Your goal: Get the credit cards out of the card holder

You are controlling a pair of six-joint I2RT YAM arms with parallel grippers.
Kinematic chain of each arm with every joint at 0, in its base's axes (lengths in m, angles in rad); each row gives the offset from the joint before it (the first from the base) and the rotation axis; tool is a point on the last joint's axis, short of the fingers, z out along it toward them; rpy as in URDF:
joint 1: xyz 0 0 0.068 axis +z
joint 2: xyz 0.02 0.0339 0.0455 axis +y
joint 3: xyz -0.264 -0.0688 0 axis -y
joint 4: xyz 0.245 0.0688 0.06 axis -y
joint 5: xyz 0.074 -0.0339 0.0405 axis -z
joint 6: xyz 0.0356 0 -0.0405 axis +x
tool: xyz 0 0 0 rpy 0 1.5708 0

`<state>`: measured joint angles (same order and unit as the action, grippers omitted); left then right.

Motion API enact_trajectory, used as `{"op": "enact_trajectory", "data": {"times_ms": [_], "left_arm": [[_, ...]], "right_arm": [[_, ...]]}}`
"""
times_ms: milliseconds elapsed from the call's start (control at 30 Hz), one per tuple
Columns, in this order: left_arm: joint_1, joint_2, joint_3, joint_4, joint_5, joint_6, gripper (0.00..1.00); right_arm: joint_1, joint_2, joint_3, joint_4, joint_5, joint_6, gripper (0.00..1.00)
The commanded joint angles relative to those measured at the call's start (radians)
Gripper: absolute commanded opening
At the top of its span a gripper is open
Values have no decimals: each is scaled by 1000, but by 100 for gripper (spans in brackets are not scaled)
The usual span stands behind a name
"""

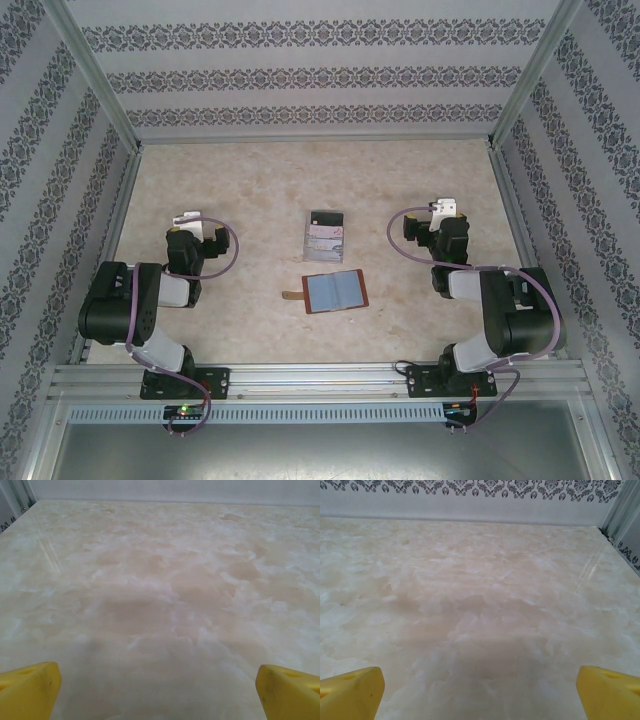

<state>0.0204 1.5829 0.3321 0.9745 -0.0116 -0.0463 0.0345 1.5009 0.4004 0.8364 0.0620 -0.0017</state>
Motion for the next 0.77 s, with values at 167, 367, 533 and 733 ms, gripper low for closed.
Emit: {"op": "enact_trajectory", "data": {"times_ms": [167,367,533,733], "left_arm": [[-10,1,56,-42,19,36,100],[-9,1,56,-44,24,37,100],[-10,1,56,-45,24,36,100],[-9,0,56,-45,24,37,100]], "right_arm": [[-10,5,-11,40,-23,18,98],[-10,5,-11,40,-23,19,98],[-10,8,-8,37,-23,16,98],[-11,4,-11,36,-28,18,98]]}}
